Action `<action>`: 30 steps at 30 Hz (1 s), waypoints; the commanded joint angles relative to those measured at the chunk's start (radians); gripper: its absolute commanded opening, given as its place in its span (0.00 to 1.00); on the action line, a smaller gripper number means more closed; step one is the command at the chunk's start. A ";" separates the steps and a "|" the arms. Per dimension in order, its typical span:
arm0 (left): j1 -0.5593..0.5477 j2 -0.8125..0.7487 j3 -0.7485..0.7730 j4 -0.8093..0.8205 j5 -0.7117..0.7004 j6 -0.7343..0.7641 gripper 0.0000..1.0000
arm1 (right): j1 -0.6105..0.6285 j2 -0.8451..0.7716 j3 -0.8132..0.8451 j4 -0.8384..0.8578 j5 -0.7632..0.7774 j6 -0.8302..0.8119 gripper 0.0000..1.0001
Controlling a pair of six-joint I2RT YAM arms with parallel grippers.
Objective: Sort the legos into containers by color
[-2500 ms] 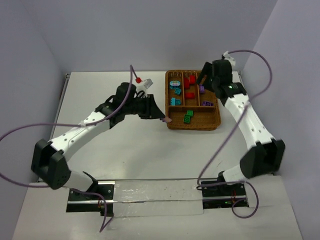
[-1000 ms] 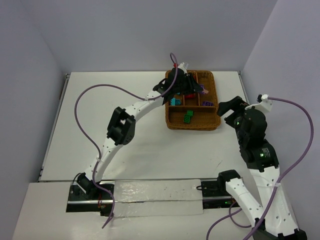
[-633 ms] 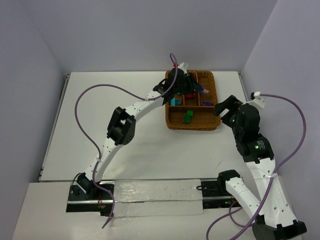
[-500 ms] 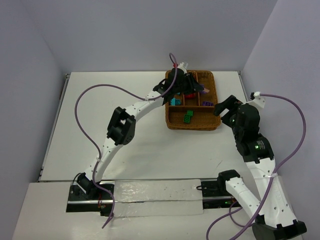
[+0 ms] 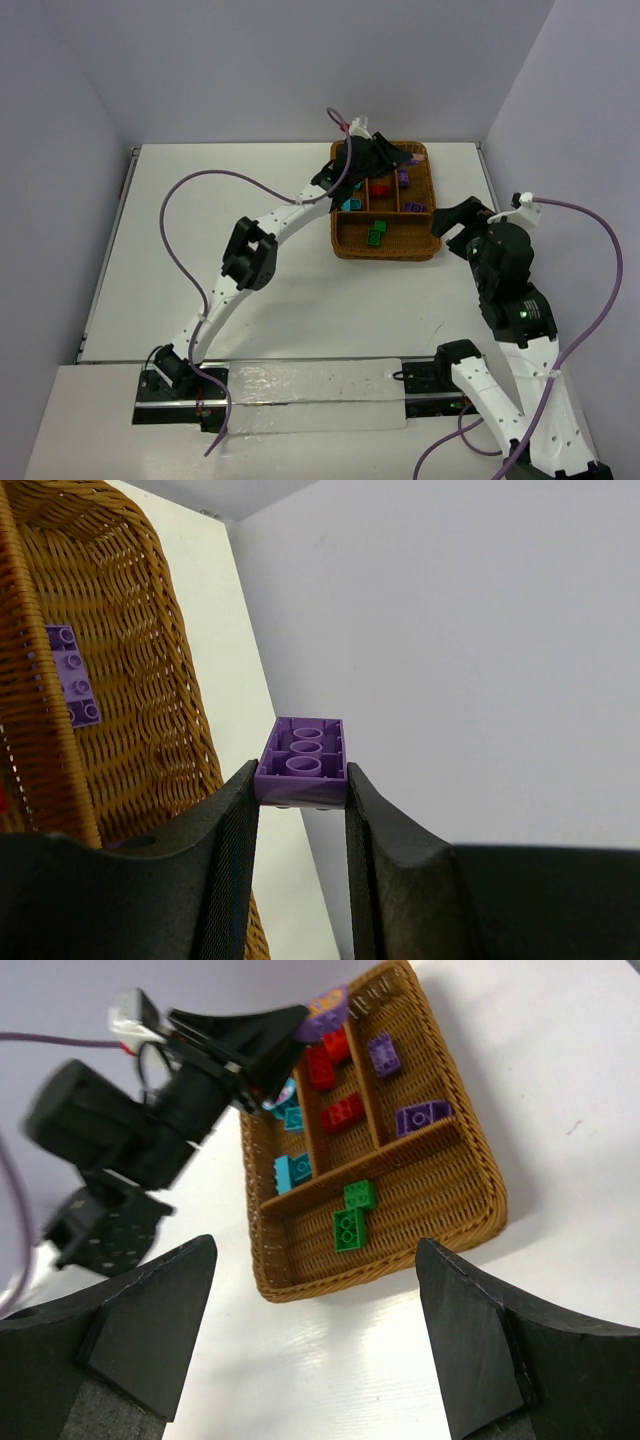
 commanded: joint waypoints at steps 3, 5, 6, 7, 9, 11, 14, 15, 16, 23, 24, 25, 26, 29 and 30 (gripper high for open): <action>-0.038 0.084 0.079 0.147 -0.090 -0.065 0.00 | 0.000 -0.018 0.020 0.004 -0.023 0.007 0.88; -0.041 0.105 0.083 0.162 -0.106 -0.091 0.00 | -0.002 -0.026 0.024 -0.001 -0.027 0.007 0.88; -0.041 0.114 0.087 0.171 -0.107 -0.099 0.01 | -0.002 -0.029 0.024 -0.002 -0.028 0.006 0.88; -0.042 0.128 0.091 0.172 -0.109 -0.106 0.03 | -0.001 -0.032 0.023 -0.002 -0.030 0.004 0.88; -0.043 0.137 0.092 0.172 -0.111 -0.107 0.14 | -0.001 -0.032 0.022 -0.001 -0.032 0.001 0.88; -0.043 0.139 0.088 0.173 -0.111 -0.102 0.32 | -0.002 -0.030 0.018 0.003 -0.035 -0.002 0.88; -0.042 0.139 0.087 0.178 -0.107 -0.096 0.62 | -0.002 -0.020 0.012 0.012 -0.042 -0.004 0.88; -0.041 0.138 0.086 0.179 -0.104 -0.095 0.68 | -0.002 -0.018 0.010 0.014 -0.044 -0.003 0.88; -0.041 0.137 0.084 0.180 -0.100 -0.093 0.74 | -0.002 -0.017 0.008 0.016 -0.046 -0.002 0.88; -0.041 0.084 0.043 0.183 -0.044 -0.072 0.97 | -0.002 -0.008 0.005 0.012 -0.056 -0.005 0.88; -0.041 0.055 0.024 0.184 -0.028 -0.056 0.98 | -0.002 -0.002 0.008 0.008 -0.057 -0.009 0.88; -0.042 0.003 -0.014 0.183 -0.010 -0.022 0.99 | -0.002 0.001 0.015 -0.001 -0.057 -0.015 0.88; -0.043 -0.043 -0.046 0.179 -0.001 0.010 0.99 | -0.002 0.007 0.019 -0.009 -0.056 -0.022 0.88; -0.050 -0.224 -0.192 0.152 0.004 0.132 0.99 | -0.002 0.017 0.040 -0.033 -0.036 -0.042 0.89; -0.052 -0.276 -0.235 0.145 0.006 0.160 0.99 | -0.002 0.018 0.045 -0.038 -0.027 -0.048 0.89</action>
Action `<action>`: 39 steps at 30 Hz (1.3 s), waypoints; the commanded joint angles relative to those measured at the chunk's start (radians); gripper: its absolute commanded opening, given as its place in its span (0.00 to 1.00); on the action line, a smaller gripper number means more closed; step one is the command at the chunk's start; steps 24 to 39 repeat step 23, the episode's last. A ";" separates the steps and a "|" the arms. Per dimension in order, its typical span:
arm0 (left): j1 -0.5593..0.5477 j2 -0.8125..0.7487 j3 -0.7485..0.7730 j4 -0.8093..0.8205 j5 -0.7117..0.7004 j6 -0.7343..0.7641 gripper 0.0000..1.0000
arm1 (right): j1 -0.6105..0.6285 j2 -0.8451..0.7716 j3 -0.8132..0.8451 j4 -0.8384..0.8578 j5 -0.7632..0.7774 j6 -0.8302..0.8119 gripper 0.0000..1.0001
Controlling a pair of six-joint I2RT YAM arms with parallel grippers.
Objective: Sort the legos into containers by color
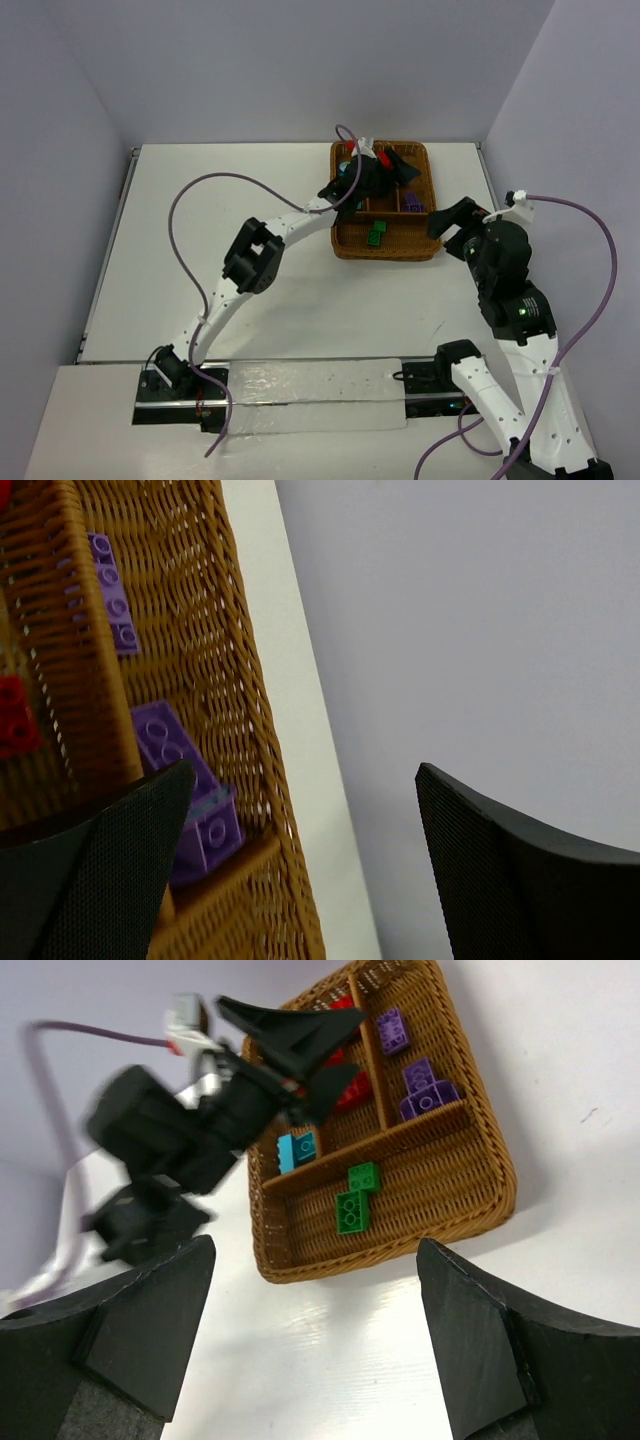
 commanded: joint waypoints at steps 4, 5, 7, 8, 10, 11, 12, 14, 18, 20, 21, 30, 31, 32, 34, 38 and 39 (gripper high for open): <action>-0.012 -0.549 -0.287 -0.121 -0.022 0.315 0.99 | -0.003 0.005 0.066 -0.050 0.073 -0.051 0.96; -0.009 -0.636 -0.354 -0.192 -0.067 0.358 0.99 | -0.002 0.006 0.072 -0.060 0.091 -0.055 1.00; -0.005 -0.752 -0.449 -0.302 -0.128 0.411 0.99 | -0.003 0.013 0.074 -0.070 0.114 -0.061 1.00; -0.003 -0.833 -0.516 -0.336 -0.187 0.443 0.99 | -0.002 0.029 0.076 -0.080 0.116 -0.064 1.00; -0.002 -0.908 -0.578 -0.418 -0.249 0.470 0.99 | -0.002 0.051 0.082 -0.092 0.136 -0.065 1.00; -0.001 -0.975 -0.634 -0.453 -0.307 0.487 0.99 | -0.002 0.070 0.085 -0.099 0.146 -0.063 1.00; 0.000 -1.030 -0.682 -0.489 -0.352 0.495 0.99 | -0.002 0.078 0.084 -0.105 0.154 -0.061 1.00; 0.001 -1.116 -0.762 -0.540 -0.416 0.518 0.99 | -0.001 0.088 0.074 -0.106 0.165 -0.057 1.00; 0.006 -1.293 -0.905 -0.628 -0.531 0.527 0.99 | -0.002 0.090 0.033 -0.085 0.163 -0.041 1.00; 0.007 -1.363 -0.960 -0.656 -0.552 0.523 0.99 | -0.003 0.095 0.021 -0.081 0.161 -0.033 1.00; 0.007 -1.399 -0.987 -0.671 -0.557 0.521 0.99 | -0.002 0.098 0.016 -0.078 0.158 -0.030 1.00; 0.008 -1.435 -1.014 -0.688 -0.571 0.518 0.99 | -0.002 0.101 0.011 -0.074 0.153 -0.030 1.00; 0.008 -1.435 -1.014 -0.688 -0.571 0.518 0.99 | -0.002 0.101 0.011 -0.074 0.153 -0.030 1.00; 0.008 -1.435 -1.014 -0.688 -0.571 0.518 0.99 | -0.002 0.101 0.011 -0.074 0.153 -0.030 1.00; 0.008 -1.435 -1.014 -0.688 -0.571 0.518 0.99 | -0.002 0.101 0.011 -0.074 0.153 -0.030 1.00; 0.008 -1.435 -1.014 -0.688 -0.571 0.518 0.99 | -0.002 0.101 0.011 -0.074 0.153 -0.030 1.00; 0.008 -1.435 -1.014 -0.688 -0.571 0.518 0.99 | -0.002 0.101 0.011 -0.074 0.153 -0.030 1.00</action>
